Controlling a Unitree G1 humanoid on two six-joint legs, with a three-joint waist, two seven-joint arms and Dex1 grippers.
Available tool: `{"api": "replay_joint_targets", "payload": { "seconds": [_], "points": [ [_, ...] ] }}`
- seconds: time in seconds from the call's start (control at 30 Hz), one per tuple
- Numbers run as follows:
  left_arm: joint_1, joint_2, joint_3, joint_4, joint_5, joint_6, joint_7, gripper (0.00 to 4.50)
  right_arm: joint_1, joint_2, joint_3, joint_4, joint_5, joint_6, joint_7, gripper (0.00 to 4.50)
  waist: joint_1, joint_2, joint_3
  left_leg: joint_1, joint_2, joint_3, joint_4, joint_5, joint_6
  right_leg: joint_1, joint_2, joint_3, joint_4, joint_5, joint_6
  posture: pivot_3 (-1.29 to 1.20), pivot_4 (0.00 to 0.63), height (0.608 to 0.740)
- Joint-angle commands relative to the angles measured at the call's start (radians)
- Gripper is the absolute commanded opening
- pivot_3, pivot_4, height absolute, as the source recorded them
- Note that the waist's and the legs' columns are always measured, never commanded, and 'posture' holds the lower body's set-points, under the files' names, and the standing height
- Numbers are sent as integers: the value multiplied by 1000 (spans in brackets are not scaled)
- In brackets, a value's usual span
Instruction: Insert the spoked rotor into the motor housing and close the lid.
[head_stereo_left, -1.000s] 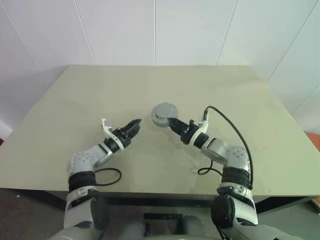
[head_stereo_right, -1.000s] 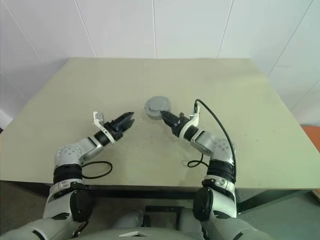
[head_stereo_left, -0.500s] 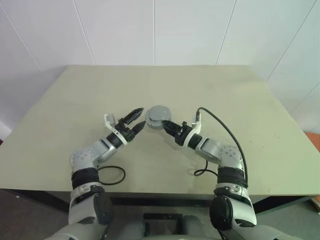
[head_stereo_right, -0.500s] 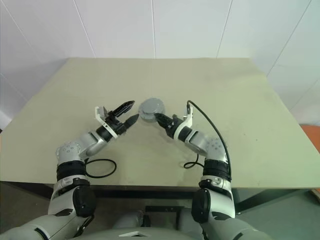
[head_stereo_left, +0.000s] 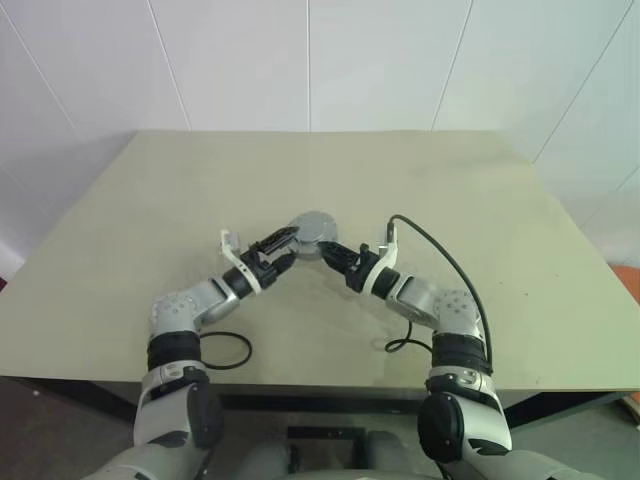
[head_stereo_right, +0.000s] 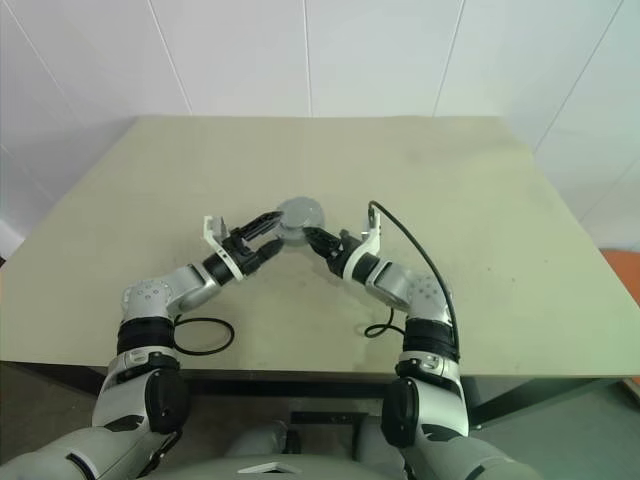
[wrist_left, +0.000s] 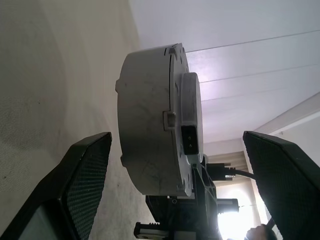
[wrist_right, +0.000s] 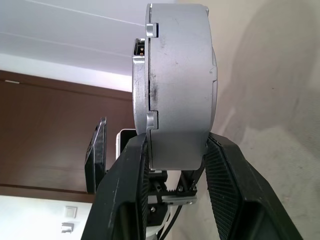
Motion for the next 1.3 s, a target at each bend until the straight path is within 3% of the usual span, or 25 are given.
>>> {"api": "replay_joint_targets", "payload": {
  "seconds": [0.03, 0.07, 0.17, 0.37, 0.43, 0.83, 1.1, 1.3],
  "points": [
    [-23, 9, -16, -6, 1, -8, -35, 4479, -29, 3, 4, -37, 48, -6, 36, 1335, 0, 0, 0, 0, 0, 0, 0, 0, 0, 0, 0, 0, 0, 0, 0, 0, 0, 740],
    [-25, 8, -17, -1, 2, -10, -40, 4479, -27, 2, 4, -39, 48, -5, 36, 1335, 0, 0, 0, 0, 0, 0, 0, 0, 0, 0, 0, 0, 0, 0, 0, 0, 0, 740],
    [-36, 4, -14, 25, 3, -32, -52, 3869, -23, 0, 3, -44, 50, -2, 36, 1335, 0, 0, 0, 0, 0, 0, 0, 0, 0, 0, 0, 0, 0, 0, 0, 0, 0, 740],
    [-49, 10, -24, 92, 26, -66, -97, 1914, -19, 1, 9, -49, 56, 12, 37, 1335, -1, 0, 0, 0, 0, 0, 0, 1, 0, 0, 0, 0, 1, 0, 0, 0, 0, 740],
    [-45, 10, -29, 93, 33, -71, -113, 1772, -14, 2, 18, -58, 60, 20, 40, 1335, -1, 0, 0, 0, 0, 0, 0, 1, 0, 0, 0, 0, 1, 0, 0, 0, 0, 740],
    [-35, 2, -48, 64, 60, -83, -145, 1772, -3, 18, 61, -68, 42, 15, 55, 1335, 0, 0, 0, 0, 0, 0, 3, 1, 0, -1, 0, 0, 6, 0, 0, 0, 0, 740],
    [-34, 0, -57, 53, 68, -90, -150, 4341, 0, 6, 70, -64, 44, 2, 59, 1335, -1, 0, 0, 0, 0, 0, 8, 1, 0, 0, 0, 0, 9, 0, 0, 0, 0, 740],
    [-53, -8, -74, 79, 110, -138, -126, 4479, -1, 4, 75, -60, 47, -4, 57, 1335, 2, 0, 0, 0, 0, 0, 8, 1, 0, 0, 0, 0, 9, 0, 0, 0, 0, 740]
  ]
}}
